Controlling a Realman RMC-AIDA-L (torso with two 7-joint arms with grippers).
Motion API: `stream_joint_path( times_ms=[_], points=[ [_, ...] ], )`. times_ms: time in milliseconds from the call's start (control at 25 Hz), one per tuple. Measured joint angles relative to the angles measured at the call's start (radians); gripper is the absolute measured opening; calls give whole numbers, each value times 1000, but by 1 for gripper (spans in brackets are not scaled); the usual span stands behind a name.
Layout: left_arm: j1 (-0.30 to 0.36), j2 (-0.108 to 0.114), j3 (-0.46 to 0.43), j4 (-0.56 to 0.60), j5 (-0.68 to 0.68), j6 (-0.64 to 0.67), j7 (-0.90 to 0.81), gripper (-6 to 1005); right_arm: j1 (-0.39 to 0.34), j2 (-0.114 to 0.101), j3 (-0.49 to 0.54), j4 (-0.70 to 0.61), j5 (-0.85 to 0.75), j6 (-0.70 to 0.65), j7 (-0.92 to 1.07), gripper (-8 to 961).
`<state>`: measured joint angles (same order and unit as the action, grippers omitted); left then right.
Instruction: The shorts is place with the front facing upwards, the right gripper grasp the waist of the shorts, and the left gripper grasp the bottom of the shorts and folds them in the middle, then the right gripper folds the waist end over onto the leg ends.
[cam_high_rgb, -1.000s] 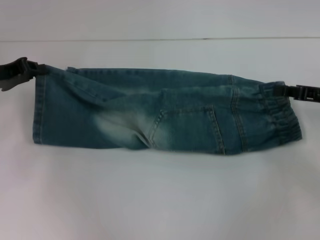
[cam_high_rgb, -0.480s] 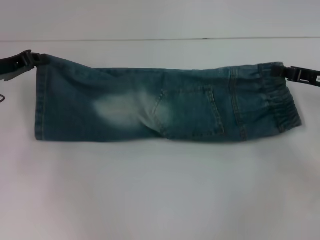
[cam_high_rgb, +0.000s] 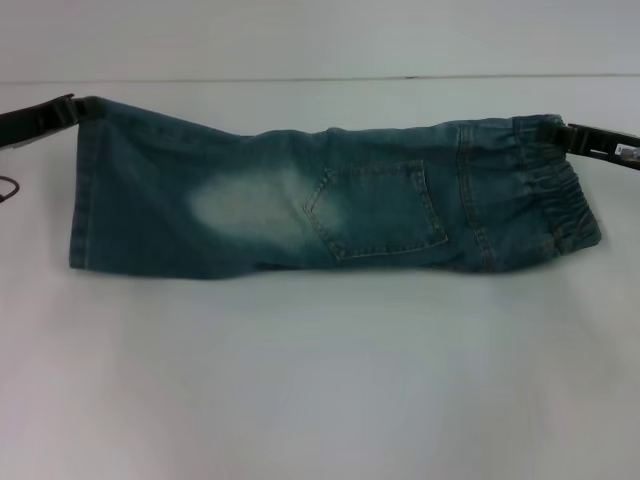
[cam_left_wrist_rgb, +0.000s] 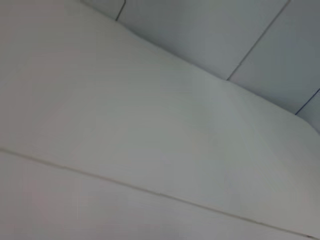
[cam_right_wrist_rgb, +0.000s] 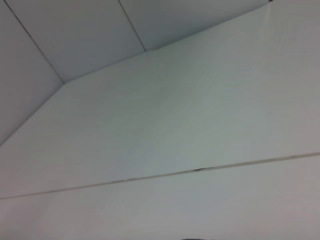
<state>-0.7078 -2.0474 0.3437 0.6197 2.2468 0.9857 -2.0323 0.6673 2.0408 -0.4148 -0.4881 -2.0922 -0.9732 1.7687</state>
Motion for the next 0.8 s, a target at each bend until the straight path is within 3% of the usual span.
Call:
stream_joint_path(
  times_ms=[320,720,800],
  points=[
    [-2,-12,0,-16,-89,-33,98,97,3,7,-1,25,46,40,-39,37],
    [-8,-21,53,-47,-95,-109,118,99,17,-1,-67,49,45,68,-13,37],
    [-5,-23,58,-49,-95,-127,118,99,13,-1,-70,50,44,68,-13,116]
  ],
)
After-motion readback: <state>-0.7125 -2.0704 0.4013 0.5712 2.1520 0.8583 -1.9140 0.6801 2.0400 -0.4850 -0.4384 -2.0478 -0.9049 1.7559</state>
